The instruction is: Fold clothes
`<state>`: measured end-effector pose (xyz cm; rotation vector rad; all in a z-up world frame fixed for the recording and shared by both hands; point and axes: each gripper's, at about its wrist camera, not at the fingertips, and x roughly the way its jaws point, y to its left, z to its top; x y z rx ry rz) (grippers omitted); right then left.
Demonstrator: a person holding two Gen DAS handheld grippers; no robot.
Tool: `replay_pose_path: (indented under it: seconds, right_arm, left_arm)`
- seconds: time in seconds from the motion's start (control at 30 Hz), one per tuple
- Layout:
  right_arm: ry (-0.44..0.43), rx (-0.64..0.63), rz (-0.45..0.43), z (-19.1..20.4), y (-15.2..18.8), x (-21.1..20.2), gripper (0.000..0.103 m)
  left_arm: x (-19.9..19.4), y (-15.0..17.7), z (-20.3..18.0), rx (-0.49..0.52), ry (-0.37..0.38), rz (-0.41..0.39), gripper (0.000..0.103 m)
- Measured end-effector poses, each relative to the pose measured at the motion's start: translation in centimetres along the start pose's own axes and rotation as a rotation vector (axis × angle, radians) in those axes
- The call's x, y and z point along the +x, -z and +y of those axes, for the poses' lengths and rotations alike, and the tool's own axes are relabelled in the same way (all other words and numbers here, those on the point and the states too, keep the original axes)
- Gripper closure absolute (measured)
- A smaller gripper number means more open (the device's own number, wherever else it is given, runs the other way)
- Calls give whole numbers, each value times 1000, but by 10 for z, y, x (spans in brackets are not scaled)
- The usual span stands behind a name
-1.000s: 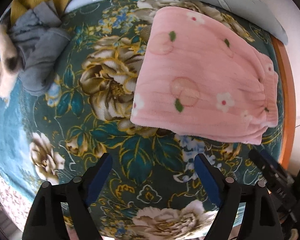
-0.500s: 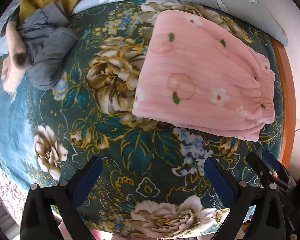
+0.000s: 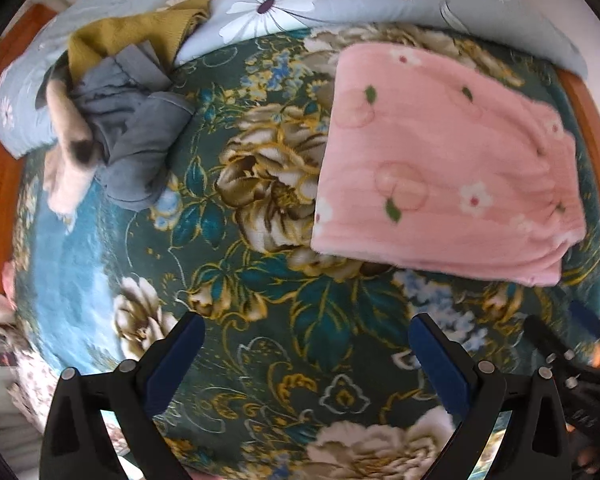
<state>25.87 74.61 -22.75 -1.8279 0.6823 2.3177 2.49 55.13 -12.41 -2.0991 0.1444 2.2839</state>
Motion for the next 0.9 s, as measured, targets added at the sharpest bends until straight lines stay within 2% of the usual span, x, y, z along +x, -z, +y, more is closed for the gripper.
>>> replay_pose_path:
  seconds: [0.33, 0.57, 0.73, 0.8, 0.9]
  right_arm:
    - [50, -26, 52, -1, -4, 11, 2]
    - [79, -76, 111, 0, -13, 26, 2]
    - [95, -97, 130, -1, -19, 30, 2]
    - [103, -94, 132, -2, -21, 31, 2]
    - [110, -82, 138, -4, -22, 32, 2]
  left_arm:
    - [21, 2, -5, 40, 25, 46, 0]
    - [43, 2, 0, -1, 30, 113, 0]
    - [44, -3, -7, 36, 12, 97, 0]
    - [43, -6, -9, 49, 18, 83, 0]
    - [47, -8, -11, 50, 66, 116, 0]
